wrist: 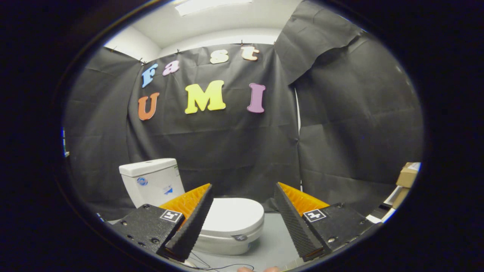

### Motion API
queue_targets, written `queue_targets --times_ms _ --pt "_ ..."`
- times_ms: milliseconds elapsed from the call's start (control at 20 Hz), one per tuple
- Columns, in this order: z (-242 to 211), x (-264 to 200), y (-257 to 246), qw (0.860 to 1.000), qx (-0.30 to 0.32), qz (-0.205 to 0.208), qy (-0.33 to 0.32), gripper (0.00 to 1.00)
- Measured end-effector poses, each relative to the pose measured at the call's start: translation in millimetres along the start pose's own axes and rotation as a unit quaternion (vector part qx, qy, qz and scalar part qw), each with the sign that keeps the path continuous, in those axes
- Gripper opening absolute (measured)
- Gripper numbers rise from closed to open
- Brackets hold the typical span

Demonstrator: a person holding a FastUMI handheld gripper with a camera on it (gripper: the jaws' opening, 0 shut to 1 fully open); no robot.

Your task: Open the toilet lid.

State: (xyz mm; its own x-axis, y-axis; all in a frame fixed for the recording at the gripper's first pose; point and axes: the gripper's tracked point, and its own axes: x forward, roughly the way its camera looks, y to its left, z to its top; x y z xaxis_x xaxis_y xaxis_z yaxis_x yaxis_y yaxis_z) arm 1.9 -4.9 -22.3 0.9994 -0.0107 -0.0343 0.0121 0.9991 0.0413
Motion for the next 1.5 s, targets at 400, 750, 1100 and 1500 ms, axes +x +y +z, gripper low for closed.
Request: queue_targets --times_ms 400,750,1100,1500 --pt "-38 10 3 0.999 0.023 -0.001 0.048 1.0" --pt "-88 29 4 0.989 0.074 -0.019 0.123 1.0" --pt "-150 68 23 0.965 0.179 -0.012 0.191 1.0" --pt "-215 102 34 0.927 0.287 -0.003 0.243 1.0"
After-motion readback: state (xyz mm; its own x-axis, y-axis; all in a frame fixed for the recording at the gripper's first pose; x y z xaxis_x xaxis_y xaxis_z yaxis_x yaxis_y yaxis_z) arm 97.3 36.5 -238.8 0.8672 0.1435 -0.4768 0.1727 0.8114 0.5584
